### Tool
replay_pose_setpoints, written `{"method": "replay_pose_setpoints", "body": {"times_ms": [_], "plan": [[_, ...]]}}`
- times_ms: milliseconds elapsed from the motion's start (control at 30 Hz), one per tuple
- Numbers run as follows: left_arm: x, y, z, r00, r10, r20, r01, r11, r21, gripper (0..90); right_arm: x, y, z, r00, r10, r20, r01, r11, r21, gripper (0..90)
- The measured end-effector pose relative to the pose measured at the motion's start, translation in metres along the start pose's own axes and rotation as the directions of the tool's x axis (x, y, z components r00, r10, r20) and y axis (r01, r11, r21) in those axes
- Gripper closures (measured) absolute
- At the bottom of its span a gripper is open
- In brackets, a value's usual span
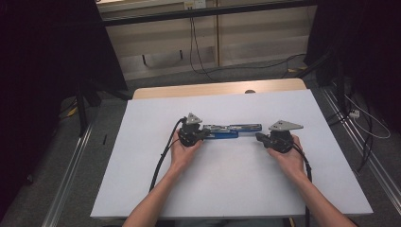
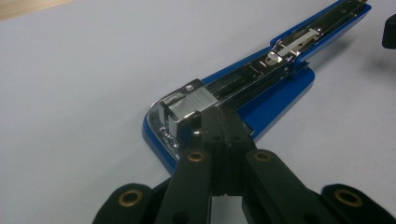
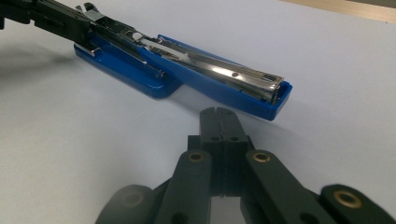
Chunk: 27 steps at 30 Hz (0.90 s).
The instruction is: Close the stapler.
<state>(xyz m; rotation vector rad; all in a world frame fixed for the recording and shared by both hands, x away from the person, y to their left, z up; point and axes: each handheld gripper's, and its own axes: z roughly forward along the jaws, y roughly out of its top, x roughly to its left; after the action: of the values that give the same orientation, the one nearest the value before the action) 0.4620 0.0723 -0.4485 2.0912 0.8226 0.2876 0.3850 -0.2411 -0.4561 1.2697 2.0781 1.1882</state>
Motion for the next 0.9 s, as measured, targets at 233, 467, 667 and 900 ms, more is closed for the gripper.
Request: {"method": "replay_pose_setpoints", "body": {"times_ms": [233, 467, 667, 900], "plan": [[-0.001, 0.000, 0.001, 0.9999, -0.003, -0.017, 0.002, 1.0000, -0.003, 90.0, -0.003, 0.007, 0.000, 0.9999, 0.011, 0.004, -0.011, 1.000, 0.012, 90.0], [-0.001, 0.000, 0.001, 0.9999, -0.002, -0.017, 0.002, 1.0000, -0.005, 90.0, -0.006, 0.007, 0.006, 0.9997, 0.024, 0.007, -0.024, 0.998, 0.065, 90.0], [-0.002, 0.001, 0.001, 0.9999, 0.010, -0.004, -0.010, 0.9999, 0.002, 90.0, -0.006, 0.008, 0.011, 0.9998, 0.017, 0.014, -0.018, 0.993, 0.116, 90.0], [-0.001, 0.000, 0.000, 0.9998, 0.016, -0.008, -0.016, 0.9999, 0.001, 90.0, -0.006, 0.012, 0.018, 0.9999, 0.008, 0.013, -0.010, 0.983, 0.181, 90.0]]}}
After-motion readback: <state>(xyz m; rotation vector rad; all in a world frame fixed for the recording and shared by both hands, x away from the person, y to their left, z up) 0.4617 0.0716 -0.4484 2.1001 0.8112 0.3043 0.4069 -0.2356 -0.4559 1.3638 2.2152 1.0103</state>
